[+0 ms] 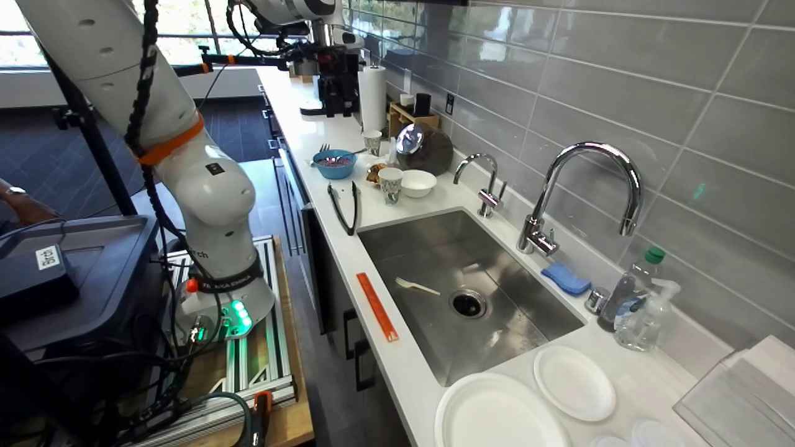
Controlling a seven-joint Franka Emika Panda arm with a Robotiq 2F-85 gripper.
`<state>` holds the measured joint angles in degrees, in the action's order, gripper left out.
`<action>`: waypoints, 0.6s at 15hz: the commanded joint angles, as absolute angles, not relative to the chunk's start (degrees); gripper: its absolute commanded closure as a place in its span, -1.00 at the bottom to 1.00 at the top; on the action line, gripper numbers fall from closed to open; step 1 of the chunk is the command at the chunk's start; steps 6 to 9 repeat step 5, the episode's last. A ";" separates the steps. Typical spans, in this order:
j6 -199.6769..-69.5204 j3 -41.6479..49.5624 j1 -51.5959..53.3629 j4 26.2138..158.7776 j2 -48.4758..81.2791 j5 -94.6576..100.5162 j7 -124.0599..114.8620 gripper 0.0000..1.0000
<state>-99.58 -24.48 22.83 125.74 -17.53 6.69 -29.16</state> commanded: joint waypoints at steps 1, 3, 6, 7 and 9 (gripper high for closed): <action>-99.40 -26.05 21.46 125.48 -18.05 6.41 -29.95 -1.00; -99.39 -26.47 21.40 125.48 -18.65 6.41 -30.82 -1.00; -99.39 -26.49 21.28 125.48 -18.72 6.42 -30.96 -1.00; -99.39 -26.49 21.28 125.48 -18.72 6.42 -30.96 -1.00; -99.39 -26.49 21.28 125.48 -18.72 6.42 -30.96 -1.00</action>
